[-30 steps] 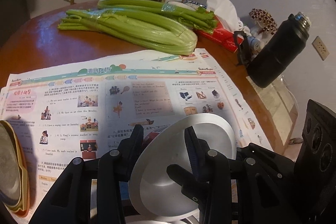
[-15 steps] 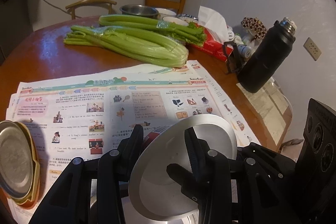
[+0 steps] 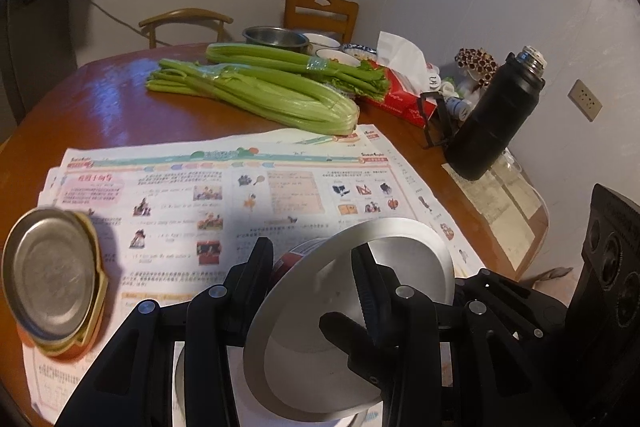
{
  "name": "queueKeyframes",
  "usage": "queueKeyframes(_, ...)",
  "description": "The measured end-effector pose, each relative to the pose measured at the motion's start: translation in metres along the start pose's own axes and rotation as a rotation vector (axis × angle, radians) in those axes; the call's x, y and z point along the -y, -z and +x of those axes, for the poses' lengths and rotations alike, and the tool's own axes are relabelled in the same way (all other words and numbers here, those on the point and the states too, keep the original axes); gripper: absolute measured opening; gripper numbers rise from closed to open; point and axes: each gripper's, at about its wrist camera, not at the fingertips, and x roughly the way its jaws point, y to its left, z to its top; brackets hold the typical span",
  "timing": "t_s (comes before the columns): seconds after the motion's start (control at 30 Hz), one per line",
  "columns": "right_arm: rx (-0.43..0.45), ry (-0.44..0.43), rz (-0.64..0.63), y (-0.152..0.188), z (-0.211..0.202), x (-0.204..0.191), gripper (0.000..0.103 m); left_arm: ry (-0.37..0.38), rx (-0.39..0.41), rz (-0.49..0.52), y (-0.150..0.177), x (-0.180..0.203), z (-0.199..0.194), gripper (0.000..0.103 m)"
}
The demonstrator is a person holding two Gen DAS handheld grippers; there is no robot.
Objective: Organize plates and bowls
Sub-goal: 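Lift the red-printed paper bowl with the left tool over the steel bowl, then lower the red-printed bowl into the steel bowl and open the left tool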
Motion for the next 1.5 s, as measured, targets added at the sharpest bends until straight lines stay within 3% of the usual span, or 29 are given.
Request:
queueKeyframes(0.27, -0.02, -0.023, -0.034, 0.021, -0.015, -0.028, 0.051, -0.014, -0.001, -0.022, 0.031, -0.008, -0.025, 0.041)
queueKeyframes(0.6, -0.093, -0.032, -0.072, 0.052, -0.015, -0.047, 0.051, -0.026, -0.043, -0.047, 0.067, -0.014, -0.029, 0.041)
queueKeyframes(1.5, -0.117, 0.006, -0.084, 0.06, 0.004, -0.043, 0.051, -0.034, -0.104, -0.093, 0.075, -0.033, 0.0, 0.043)
